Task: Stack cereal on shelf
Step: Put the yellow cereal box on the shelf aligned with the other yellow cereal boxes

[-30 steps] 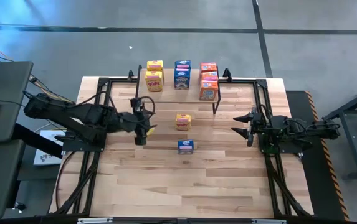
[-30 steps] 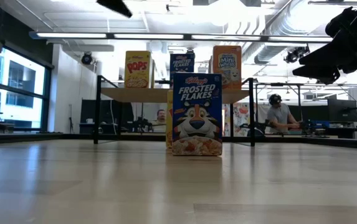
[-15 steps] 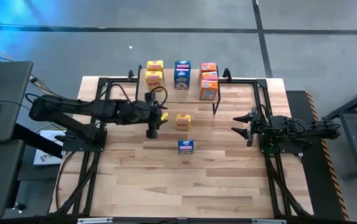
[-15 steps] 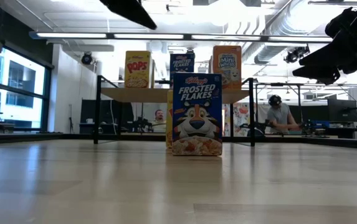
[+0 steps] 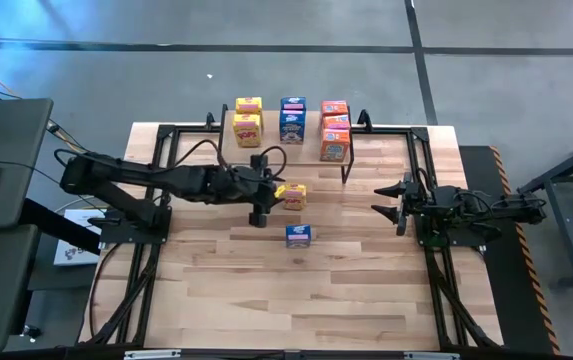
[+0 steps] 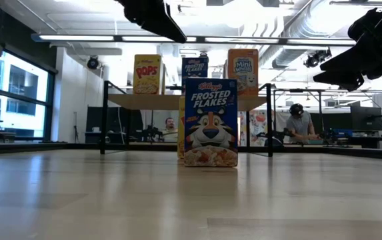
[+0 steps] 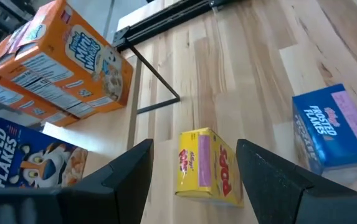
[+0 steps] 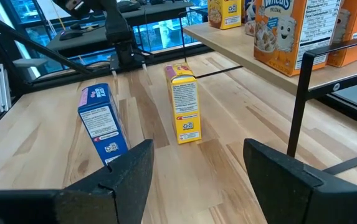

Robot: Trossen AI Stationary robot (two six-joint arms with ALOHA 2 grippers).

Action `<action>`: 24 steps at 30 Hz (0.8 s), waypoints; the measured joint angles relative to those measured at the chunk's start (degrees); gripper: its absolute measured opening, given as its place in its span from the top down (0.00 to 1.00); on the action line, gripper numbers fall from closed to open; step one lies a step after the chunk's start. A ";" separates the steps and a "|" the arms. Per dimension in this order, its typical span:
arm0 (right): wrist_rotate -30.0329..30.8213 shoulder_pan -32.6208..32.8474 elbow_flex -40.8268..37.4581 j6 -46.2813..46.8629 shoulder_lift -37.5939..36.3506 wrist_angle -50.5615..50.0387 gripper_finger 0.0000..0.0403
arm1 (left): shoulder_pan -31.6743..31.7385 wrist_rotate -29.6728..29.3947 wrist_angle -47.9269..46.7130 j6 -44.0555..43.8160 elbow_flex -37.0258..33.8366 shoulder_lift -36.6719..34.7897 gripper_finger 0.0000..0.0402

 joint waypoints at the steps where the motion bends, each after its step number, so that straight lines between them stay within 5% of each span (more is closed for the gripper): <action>1: 0.02 -0.02 0.00 0.00 0.00 0.02 0.40 | 0.31 0.20 0.30 0.00 0.00 0.29 0.45; 24: 0.00 0.00 0.00 0.01 0.00 -0.16 0.40 | 9.43 12.99 2.66 -1.10 0.00 7.70 0.45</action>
